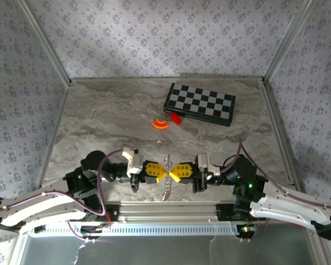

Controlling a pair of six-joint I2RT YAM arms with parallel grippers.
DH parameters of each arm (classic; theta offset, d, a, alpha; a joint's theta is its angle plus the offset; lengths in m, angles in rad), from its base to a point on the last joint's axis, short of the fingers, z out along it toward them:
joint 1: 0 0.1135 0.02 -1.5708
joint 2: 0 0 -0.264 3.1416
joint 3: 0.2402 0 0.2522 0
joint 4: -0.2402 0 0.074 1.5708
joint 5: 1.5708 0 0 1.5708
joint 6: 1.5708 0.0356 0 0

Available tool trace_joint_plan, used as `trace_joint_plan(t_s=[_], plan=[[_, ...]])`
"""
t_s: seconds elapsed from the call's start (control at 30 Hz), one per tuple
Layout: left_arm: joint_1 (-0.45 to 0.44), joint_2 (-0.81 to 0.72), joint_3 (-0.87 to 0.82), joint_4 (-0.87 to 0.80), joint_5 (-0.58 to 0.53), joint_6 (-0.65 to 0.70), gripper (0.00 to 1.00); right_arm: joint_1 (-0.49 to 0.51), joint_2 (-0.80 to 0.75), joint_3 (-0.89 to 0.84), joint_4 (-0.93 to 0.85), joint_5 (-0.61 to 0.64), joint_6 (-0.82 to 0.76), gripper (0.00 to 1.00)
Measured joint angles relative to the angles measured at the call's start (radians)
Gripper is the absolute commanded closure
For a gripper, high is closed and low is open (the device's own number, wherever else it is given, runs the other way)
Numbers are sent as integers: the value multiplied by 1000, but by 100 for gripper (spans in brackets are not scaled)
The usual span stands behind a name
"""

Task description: Put the keys on the keyring

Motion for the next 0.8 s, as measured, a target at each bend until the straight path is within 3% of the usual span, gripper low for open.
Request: trace_joint_plan(t_s=[0.17,0.3,0.43,0.8], plan=[[0,13,0,-13,8,9,100,-1,-33,0,-69,6,-5,99],[-4,21,2,-55,9,34,100,-1,-80,3,-179,34,-31,72],[-4,19,27,-126,7,66,100,-3,-137,36,-318,87,-60,60],[-4,50,135,-333,-60,188,100,-5,-141,191,-621,164,-114,54]])
